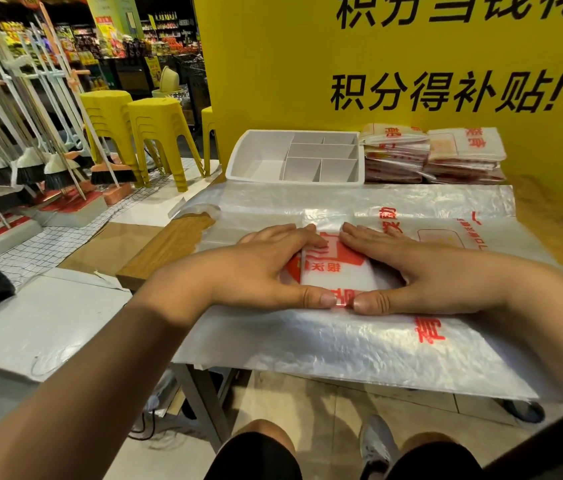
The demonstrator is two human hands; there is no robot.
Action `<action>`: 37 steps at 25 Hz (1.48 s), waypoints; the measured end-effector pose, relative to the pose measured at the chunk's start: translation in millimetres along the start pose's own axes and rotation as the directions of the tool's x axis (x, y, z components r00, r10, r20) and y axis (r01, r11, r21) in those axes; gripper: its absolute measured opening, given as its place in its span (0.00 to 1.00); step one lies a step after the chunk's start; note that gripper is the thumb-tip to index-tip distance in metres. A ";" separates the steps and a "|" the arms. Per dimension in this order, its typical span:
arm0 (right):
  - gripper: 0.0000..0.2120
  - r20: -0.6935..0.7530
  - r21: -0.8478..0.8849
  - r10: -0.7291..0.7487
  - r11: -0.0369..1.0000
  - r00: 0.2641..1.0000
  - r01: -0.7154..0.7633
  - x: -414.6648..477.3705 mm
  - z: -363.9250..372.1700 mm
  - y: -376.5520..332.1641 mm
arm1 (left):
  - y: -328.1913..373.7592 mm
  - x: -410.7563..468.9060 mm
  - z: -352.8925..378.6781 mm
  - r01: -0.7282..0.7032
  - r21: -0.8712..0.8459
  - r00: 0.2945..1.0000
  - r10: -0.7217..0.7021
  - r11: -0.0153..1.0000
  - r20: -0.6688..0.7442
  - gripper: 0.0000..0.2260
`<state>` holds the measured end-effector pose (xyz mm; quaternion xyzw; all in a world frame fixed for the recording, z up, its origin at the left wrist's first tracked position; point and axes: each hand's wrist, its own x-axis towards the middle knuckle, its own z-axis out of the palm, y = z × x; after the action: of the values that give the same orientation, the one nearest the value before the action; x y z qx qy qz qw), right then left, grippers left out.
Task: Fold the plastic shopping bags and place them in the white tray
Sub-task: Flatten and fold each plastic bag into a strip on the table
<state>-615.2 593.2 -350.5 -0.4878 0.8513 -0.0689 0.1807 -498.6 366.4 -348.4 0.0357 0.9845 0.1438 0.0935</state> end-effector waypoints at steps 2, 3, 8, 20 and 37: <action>0.51 0.034 -0.015 0.012 1.000 0.999 -0.011 1.0 -3.0 -1.9 | -0.3 1.6 -0.7 -0.003 -0.003 1.000 0.003 1.000 0.006 0.44; 0.51 0.038 -0.015 0.007 1.000 0.999 -0.006 0.5 -3.0 -2.8 | 0.3 1.2 -1.0 -0.005 0.001 1.000 0.005 1.000 0.006 0.44; 0.52 0.008 -0.035 -0.008 0.999 1.000 0.008 -1.0 -4.9 -6.2 | 6.0 -1.2 -6.8 -0.030 0.080 0.999 0.028 0.996 0.026 0.44; 0.16 -0.397 0.097 -0.043 0.991 0.917 0.089 -27.4 2.7 -23.6 | 6.2 -18.0 5.0 -0.206 -0.275 0.931 0.101 0.939 -0.352 0.16; 0.23 -0.493 0.036 0.314 0.939 0.812 -0.341 7.1 20.1 -47.0 | 30.1 7.6 35.8 0.127 -0.190 0.780 -0.216 0.974 -0.588 0.14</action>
<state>-573.0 564.1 -357.0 -0.3050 0.9415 -0.1356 -0.0457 -497.8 405.9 -374.7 -0.1088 0.9492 0.2068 -0.2106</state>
